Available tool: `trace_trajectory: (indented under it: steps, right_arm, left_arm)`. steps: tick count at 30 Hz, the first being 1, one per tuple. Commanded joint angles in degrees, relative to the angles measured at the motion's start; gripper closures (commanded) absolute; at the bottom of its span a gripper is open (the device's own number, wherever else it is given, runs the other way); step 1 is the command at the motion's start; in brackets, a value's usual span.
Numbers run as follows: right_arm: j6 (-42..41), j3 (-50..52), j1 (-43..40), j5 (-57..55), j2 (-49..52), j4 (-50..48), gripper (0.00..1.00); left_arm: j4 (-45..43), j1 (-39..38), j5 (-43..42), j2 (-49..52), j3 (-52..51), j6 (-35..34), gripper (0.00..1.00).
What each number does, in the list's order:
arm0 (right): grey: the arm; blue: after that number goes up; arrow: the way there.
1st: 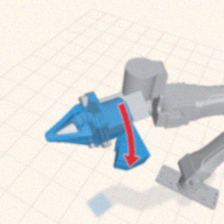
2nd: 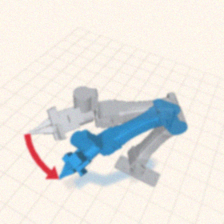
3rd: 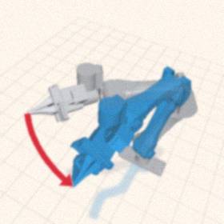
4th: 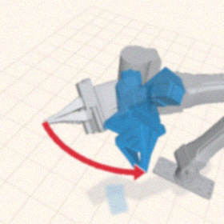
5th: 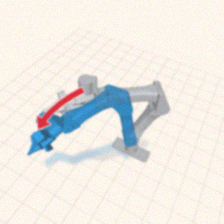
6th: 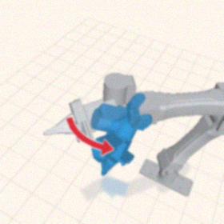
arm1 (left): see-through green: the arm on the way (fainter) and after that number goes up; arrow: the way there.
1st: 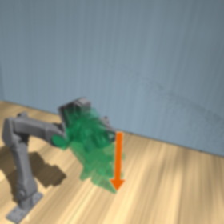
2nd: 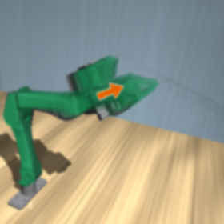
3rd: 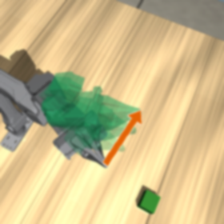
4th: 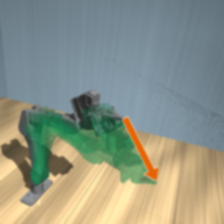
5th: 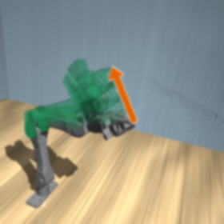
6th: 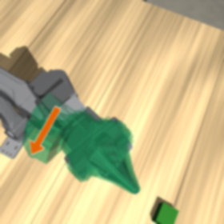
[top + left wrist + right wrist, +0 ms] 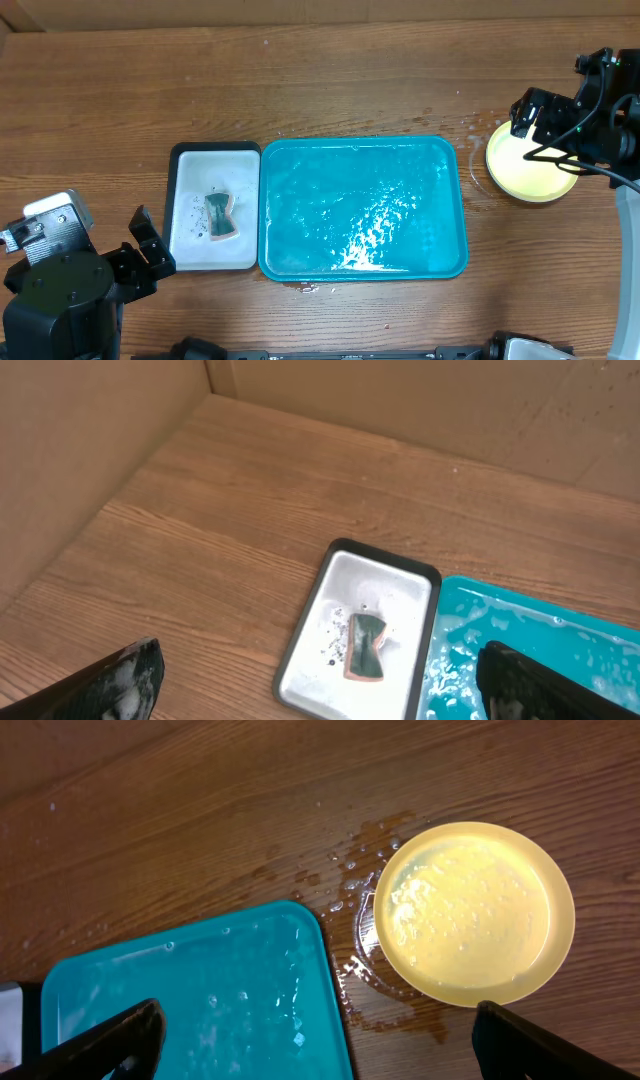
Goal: Clean dirty plates on tray and stack at the side
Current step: 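Open the right gripper and withdraw it from the plate stack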
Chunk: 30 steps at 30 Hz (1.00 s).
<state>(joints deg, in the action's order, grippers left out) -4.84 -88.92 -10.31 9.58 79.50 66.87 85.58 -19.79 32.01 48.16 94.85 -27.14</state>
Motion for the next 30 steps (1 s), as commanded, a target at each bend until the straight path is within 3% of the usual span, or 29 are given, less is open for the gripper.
trace_trajectory:
  steps: [1,30]
  right_arm:
    - [0.35,-1.27,0.17,-0.55,-0.74,-0.52,0.00]
    - [0.20,-1.25,0.17,2.10,-0.74,2.08,0.00]
  left_arm:
    - [-0.09,-0.11,0.96,0.20,-0.28,-1.38,0.00]
    - [-0.07,-0.11,0.94,0.20,-0.28,-1.38,0.00]
